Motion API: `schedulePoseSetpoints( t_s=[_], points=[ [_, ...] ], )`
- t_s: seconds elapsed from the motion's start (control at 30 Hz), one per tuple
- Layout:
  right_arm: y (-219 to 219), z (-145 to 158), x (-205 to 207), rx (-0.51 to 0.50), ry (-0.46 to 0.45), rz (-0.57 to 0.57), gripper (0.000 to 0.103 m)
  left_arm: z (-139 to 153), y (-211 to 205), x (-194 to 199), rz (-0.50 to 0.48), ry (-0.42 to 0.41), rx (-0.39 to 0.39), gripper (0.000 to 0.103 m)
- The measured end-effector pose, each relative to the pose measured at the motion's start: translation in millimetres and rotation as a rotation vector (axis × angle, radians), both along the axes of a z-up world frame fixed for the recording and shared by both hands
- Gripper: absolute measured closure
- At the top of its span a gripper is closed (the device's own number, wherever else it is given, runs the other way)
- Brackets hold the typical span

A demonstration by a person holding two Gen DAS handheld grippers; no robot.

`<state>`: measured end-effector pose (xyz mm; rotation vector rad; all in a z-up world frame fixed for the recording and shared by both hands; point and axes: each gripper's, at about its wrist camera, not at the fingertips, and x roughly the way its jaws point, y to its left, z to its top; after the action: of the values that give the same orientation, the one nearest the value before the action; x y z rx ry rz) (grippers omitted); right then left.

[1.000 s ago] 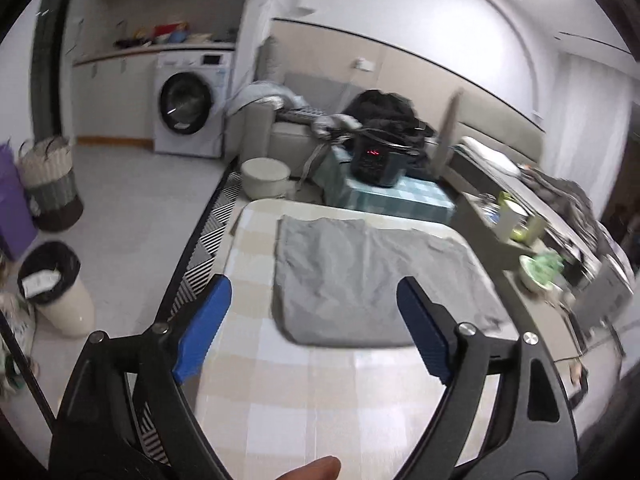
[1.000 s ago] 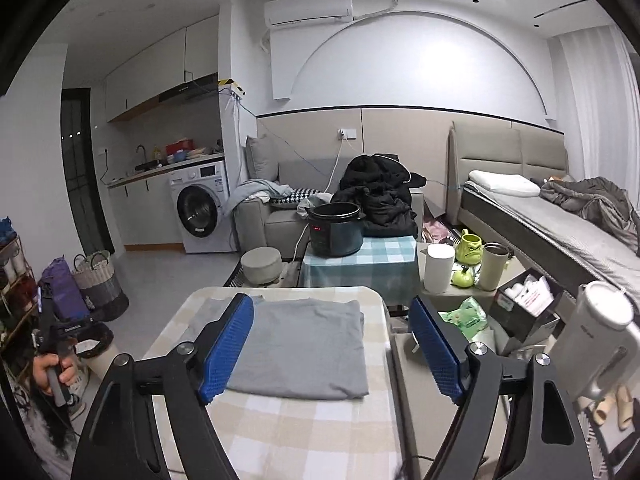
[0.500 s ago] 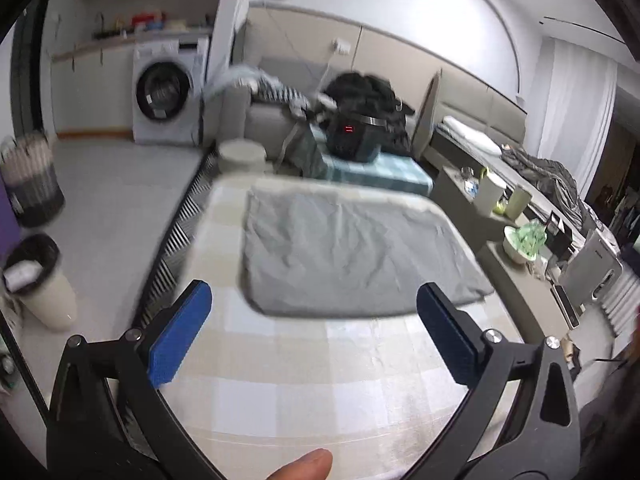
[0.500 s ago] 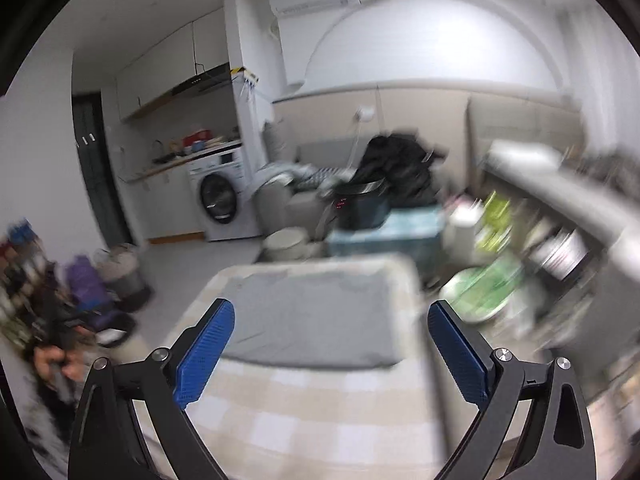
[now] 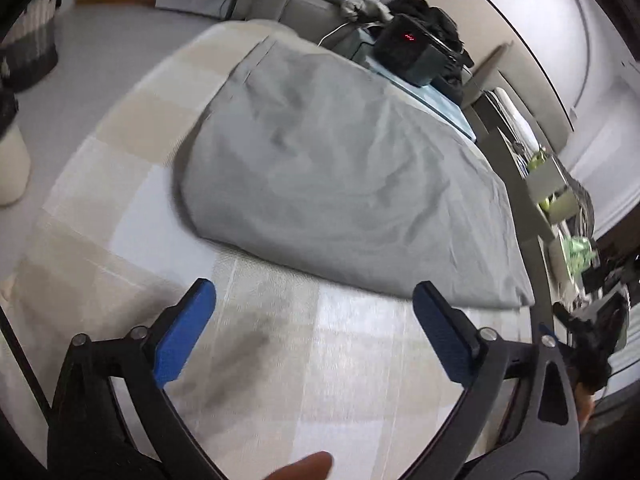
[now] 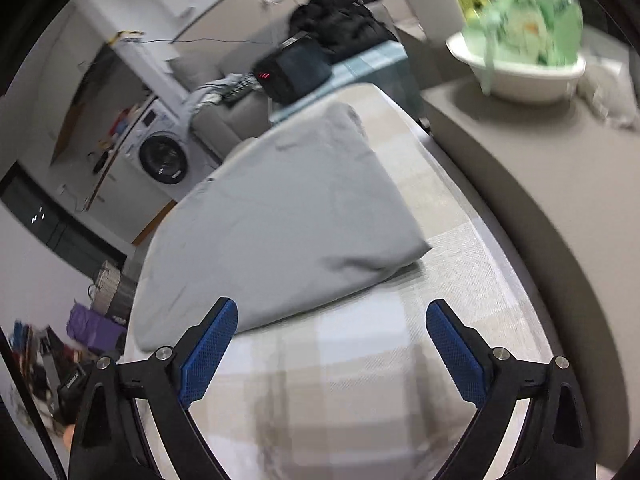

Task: Fold small clothes

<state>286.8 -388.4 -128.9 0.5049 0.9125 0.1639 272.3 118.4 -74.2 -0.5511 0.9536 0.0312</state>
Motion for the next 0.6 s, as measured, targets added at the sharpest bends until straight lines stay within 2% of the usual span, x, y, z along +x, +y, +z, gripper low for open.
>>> schedulePoseSetpoints(
  t_s=[0.1,0.17,0.2,0.3,0.37,0.43,0.47,0.6],
  points=[
    [-11.7,-18.8,25.7,0.012,0.034,-0.03,0.006,-12.6,6.9,18.9,0.007,0.021,-0.017,0.016],
    [-15.3,-27.6,38.3,0.034,0.05,-0.037,0.008,-23.1,15.2,32.7,0.023,0.027,-0.065,0.022],
    [-15.7,-27.6,42.9,0.031,0.026,-0.047,0.008,-27.5,18.8,35.4,0.03,0.029,-0.092,0.027],
    [-9.9,-30.2,62.3,0.06,0.022,-0.022,0.027,-38.7,27.7,50.6,0.07,0.006,-0.129,0.032],
    [-6.6,-32.3,71.6,0.049,0.016,-0.024,0.055,-41.5,32.8,61.7,0.098,-0.004,-0.159,0.036],
    [-7.7,-35.2,78.2,0.058,0.024,-0.039,0.069,-44.5,41.5,70.9,0.142,-0.004,-0.201,0.042],
    [-10.3,-37.6,82.0,0.078,0.03,-0.045,0.079,-46.2,45.1,73.9,0.166,0.0,-0.216,0.051],
    [-15.9,-40.3,83.7,0.091,0.018,-0.061,0.086,-58.2,60.5,82.3,0.249,0.018,-0.256,0.085]
  ],
)
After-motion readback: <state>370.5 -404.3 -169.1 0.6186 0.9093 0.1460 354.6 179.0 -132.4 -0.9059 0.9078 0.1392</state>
